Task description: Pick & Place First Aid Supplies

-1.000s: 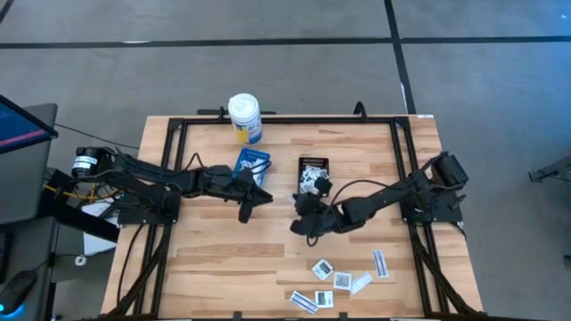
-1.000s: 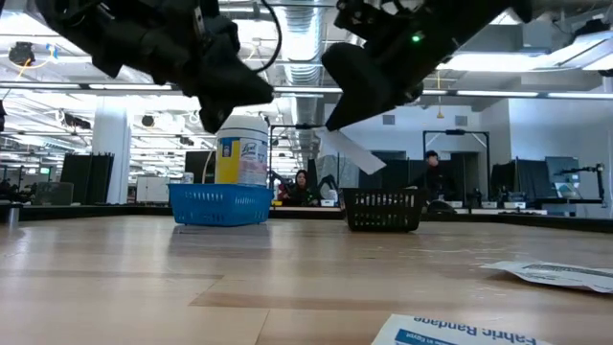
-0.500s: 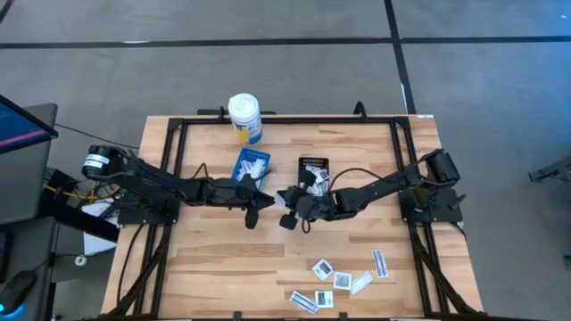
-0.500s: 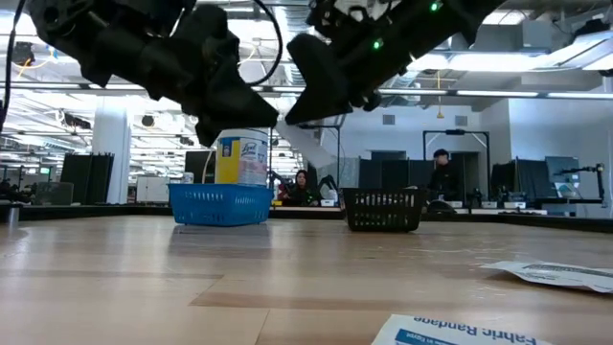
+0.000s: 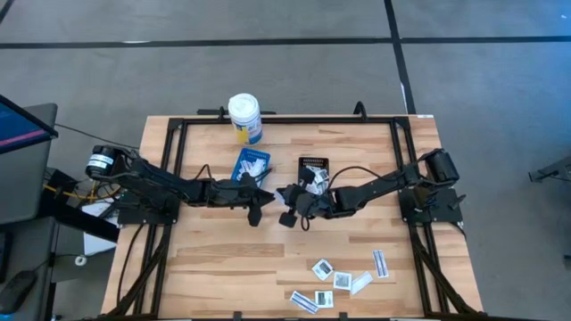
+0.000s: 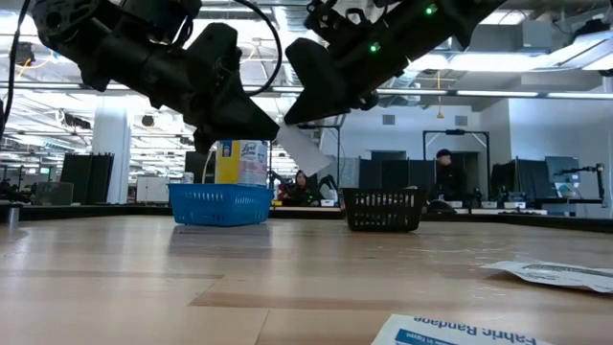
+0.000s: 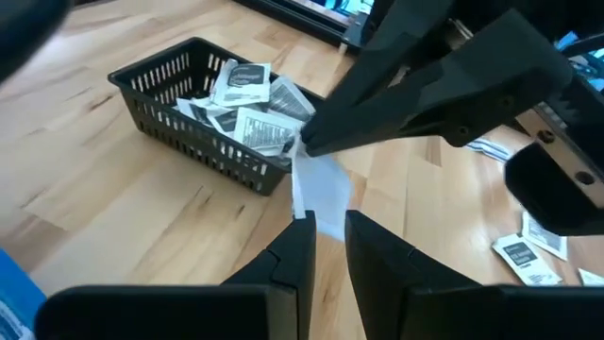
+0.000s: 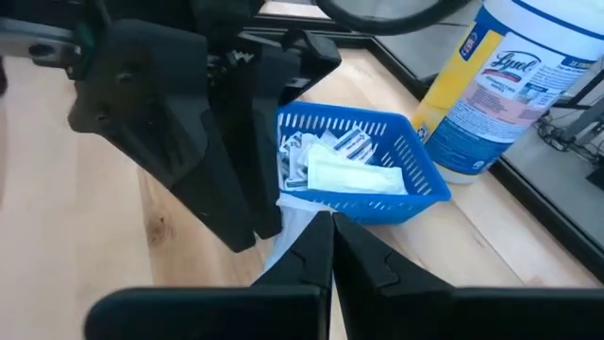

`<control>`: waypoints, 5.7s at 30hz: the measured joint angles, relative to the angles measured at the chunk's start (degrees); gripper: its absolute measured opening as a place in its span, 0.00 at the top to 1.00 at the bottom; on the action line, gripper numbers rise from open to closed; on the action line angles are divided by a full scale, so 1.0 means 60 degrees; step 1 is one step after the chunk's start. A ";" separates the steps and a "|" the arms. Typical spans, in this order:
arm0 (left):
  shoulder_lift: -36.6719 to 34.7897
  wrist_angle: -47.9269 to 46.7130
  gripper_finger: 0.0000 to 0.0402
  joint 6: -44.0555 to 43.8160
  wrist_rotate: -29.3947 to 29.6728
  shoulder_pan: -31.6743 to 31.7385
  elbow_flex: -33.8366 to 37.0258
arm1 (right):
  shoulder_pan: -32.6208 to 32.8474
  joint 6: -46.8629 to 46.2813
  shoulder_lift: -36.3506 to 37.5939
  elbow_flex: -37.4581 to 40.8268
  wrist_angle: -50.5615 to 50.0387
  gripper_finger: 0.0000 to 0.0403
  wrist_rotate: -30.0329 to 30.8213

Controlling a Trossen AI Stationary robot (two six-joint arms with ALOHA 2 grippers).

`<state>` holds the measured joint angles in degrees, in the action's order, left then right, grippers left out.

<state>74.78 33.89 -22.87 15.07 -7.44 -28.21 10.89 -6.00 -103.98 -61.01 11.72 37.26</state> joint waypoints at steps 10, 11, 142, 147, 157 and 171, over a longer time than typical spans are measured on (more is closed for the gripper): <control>-0.0004 0.0007 0.85 0.0044 0.0216 0.0007 0.0000 | 0.0058 0.0027 0.0004 0.0000 -0.0023 1.00 -0.0431; -0.0004 0.0007 0.85 0.0049 0.0214 0.0007 0.0000 | 0.0055 0.0025 0.0004 0.0000 -0.0100 1.00 -0.0422; 0.0127 0.0173 0.98 -0.0472 -0.0647 0.0277 0.0000 | 0.1341 0.1562 -0.1428 -0.3249 -0.6747 0.81 -0.0337; 0.0104 0.0007 0.98 0.0151 -0.0164 0.0468 0.0000 | 0.1264 0.1486 -0.1428 -0.3249 -0.6745 0.77 -0.0538; -0.2432 -0.4100 0.98 0.0460 0.1719 0.1303 0.0000 | 0.1440 0.1465 -0.1428 -0.3249 -0.6736 0.76 -0.2284; -0.3529 -0.6175 0.97 0.0942 0.0682 0.2686 0.0182 | 0.1556 -0.0946 -0.1428 -0.2852 -0.6665 0.76 -0.2481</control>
<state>53.61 -3.16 -17.22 19.16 8.68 -27.11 20.23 -11.68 -112.55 -78.13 -28.27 22.37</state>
